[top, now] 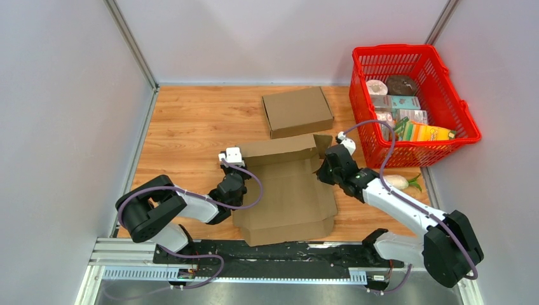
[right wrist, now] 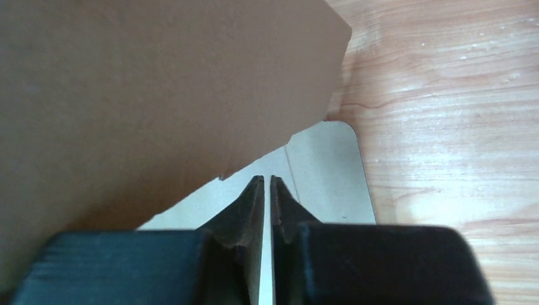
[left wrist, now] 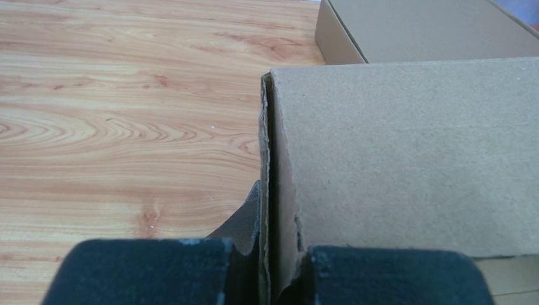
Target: Fold the paper box
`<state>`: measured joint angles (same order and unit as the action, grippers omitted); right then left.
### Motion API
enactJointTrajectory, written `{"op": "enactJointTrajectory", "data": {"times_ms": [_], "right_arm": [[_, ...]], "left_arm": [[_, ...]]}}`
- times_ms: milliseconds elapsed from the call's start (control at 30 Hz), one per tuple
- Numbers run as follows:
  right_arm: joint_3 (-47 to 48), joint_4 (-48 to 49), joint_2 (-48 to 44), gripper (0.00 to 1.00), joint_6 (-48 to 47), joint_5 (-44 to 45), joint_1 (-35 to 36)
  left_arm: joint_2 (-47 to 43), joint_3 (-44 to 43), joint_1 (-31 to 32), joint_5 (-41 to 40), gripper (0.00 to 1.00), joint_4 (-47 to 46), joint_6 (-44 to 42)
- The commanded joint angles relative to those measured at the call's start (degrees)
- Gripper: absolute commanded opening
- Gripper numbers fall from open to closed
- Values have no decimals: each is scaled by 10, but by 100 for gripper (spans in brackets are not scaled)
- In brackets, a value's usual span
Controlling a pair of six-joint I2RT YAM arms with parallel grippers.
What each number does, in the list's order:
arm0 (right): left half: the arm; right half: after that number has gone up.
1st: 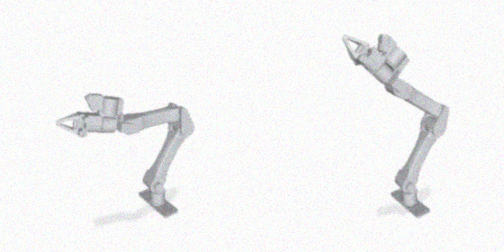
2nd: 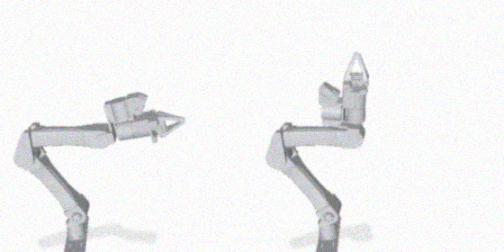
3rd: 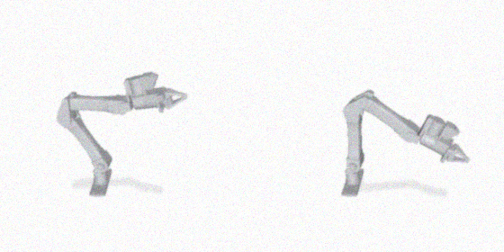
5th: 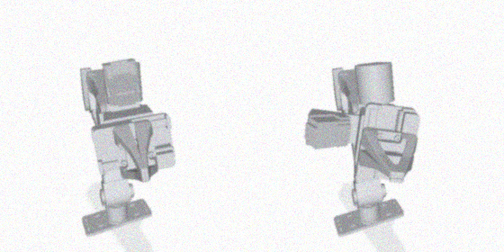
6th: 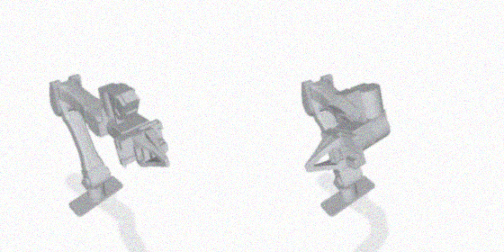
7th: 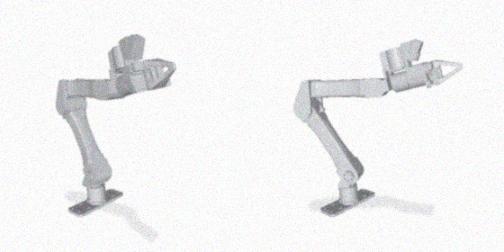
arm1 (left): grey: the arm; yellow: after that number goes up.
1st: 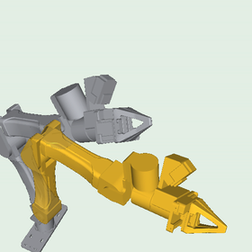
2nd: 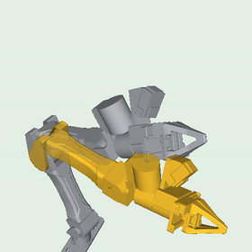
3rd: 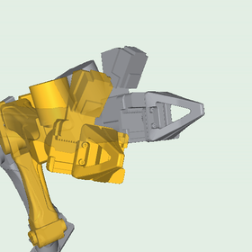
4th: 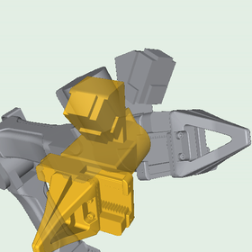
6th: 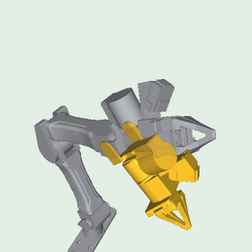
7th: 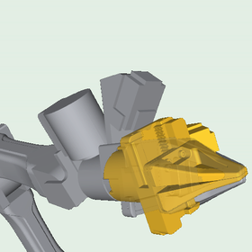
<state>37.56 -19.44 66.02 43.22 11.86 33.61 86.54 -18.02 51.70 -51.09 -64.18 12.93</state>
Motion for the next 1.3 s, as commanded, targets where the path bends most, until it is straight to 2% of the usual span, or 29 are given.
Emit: {"op": "enactJointTrajectory", "data": {"times_ms": [0,33,133,233,500,667,867,1000,1067,1100,1167,1200,1267], "right_arm": [[9,-13,-2,16,-6,50,6],[4,-18,-6,26,-26,72,6],[-9,-16,-30,41,-51,110,6],[-35,18,-53,49,-86,135,6],[-124,223,-97,48,-149,123,6],[-169,309,-125,55,-161,85,8],[-183,411,-78,59,-200,107,7],[-161,456,-21,52,-202,138,7],[-139,444,-11,34,-185,151,16],[-129,398,-13,20,-175,164,22],[-105,341,-29,12,-146,193,41],[-80,281,-34,6,-112,195,44],[-56,219,-47,3,-81,199,49]], "left_arm": [[-15,-1,0,6,0,-37,15],[-15,-2,0,7,0,-37,15],[-14,-2,0,7,0,-38,15],[-15,-3,0,8,0,-38,15],[-16,-1,0,10,0,-37,15],[-13,-3,0,9,0,-38,15],[-13,-3,1,8,0,-38,15],[-12,-3,0,7,0,-38,14],[-13,-3,1,8,0,-37,14],[-13,-4,0,12,0,-37,12],[-12,-4,1,13,0,-34,11],[-11,-5,1,11,0,-35,12],[-11,-6,1,10,0,-36,12]]}}
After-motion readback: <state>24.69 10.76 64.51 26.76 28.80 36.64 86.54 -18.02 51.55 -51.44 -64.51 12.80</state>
